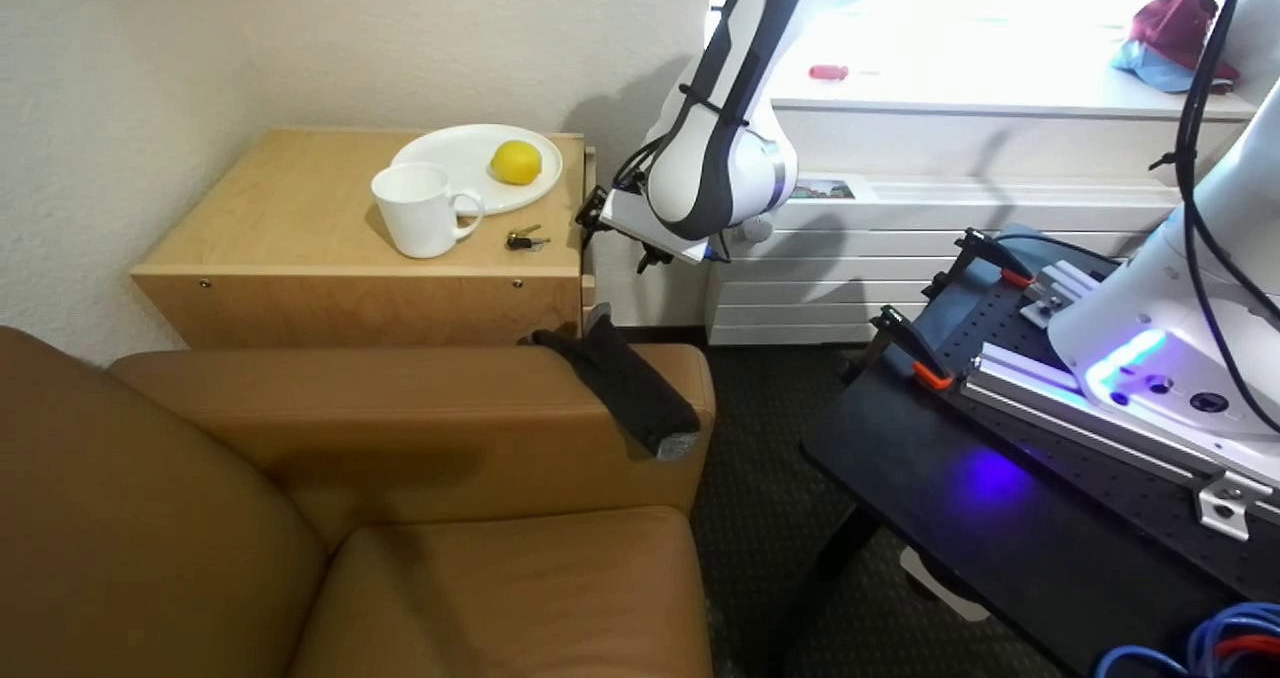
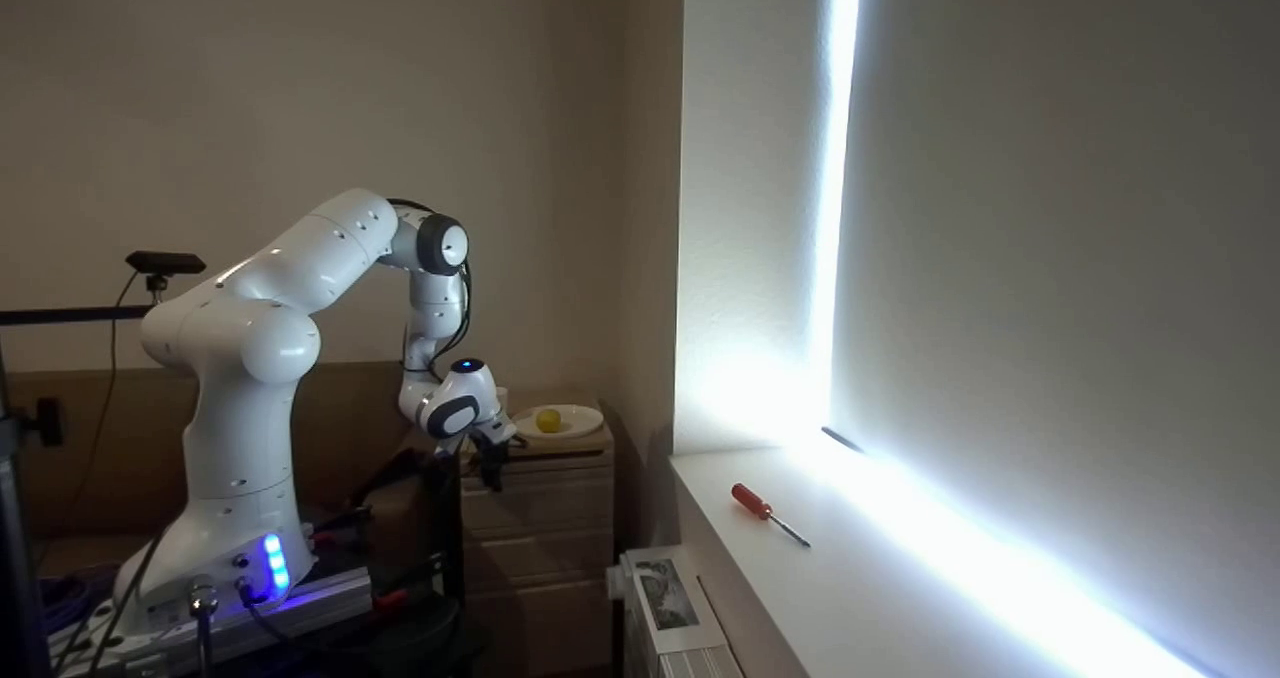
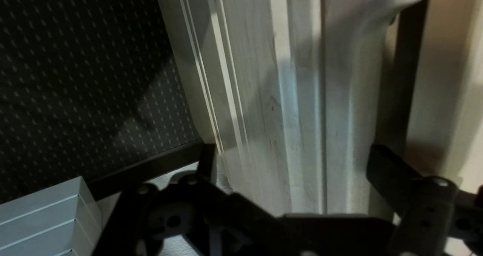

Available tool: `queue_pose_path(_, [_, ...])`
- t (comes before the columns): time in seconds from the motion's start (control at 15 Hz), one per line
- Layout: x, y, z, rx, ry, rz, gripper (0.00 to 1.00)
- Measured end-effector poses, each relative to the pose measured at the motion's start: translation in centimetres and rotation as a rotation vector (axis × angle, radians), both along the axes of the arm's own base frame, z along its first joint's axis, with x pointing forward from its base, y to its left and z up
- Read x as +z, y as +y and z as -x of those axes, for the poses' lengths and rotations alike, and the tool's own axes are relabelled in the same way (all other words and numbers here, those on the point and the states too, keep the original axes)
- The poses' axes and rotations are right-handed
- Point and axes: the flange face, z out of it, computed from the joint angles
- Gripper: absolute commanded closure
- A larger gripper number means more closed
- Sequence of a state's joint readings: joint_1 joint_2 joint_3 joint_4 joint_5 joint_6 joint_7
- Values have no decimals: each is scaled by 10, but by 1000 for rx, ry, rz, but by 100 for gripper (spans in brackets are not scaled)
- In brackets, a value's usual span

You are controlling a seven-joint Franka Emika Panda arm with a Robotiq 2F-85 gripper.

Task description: Open the topmost drawer.

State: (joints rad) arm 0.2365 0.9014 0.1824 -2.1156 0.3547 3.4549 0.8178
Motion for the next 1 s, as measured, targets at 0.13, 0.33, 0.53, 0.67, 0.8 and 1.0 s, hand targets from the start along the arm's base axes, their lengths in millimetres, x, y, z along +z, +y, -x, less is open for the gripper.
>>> queue_pose_path(0.13, [0, 0, 0, 1, 3, 0, 0])
queue_pose_path(0.33, [2, -1, -3, 5, 32, 1, 0])
queue_pose_path(0.53, [7, -5, -10, -1, 98, 4, 0])
queue_pose_path(0.67, [11, -9, -12, -2, 143, 10, 0])
queue_pose_path(0.8, [15, -17, -13, -3, 185, 18, 0])
queue_pose_path(1.0, [20, -33, -8, -9, 234, 43, 0])
